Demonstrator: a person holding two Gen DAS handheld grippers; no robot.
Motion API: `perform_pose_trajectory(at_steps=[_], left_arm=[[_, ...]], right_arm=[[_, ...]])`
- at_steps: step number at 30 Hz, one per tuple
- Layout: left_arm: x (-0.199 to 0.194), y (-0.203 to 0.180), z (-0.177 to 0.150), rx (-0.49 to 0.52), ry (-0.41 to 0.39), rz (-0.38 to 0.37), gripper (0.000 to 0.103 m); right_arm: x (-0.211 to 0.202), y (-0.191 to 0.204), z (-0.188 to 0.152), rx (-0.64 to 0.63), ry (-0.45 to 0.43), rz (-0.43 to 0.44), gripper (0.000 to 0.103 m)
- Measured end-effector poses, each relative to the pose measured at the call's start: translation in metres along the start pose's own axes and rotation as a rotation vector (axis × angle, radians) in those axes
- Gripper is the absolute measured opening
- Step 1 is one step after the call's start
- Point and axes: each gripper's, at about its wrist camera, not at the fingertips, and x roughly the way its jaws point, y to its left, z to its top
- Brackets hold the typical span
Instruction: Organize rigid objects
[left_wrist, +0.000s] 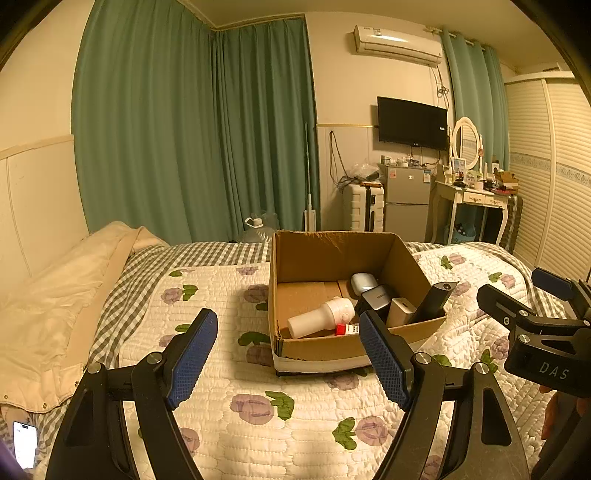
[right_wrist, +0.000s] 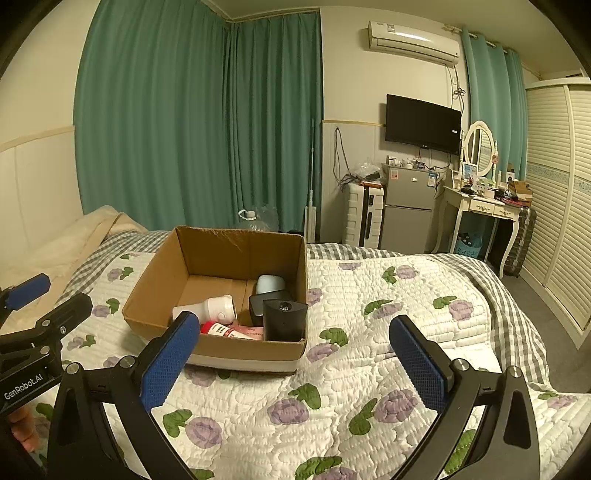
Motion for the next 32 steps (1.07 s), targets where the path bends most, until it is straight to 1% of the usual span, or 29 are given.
perform_pose_trajectory(at_steps=[32], left_arm=[[0.0022, -0.0001, -0.0008, -0.003, 0.001, 0.007, 0.082]], right_arm=[[0.0015, -0.0005, -0.0025, 0.002, 0.021, -0.009, 0.103]])
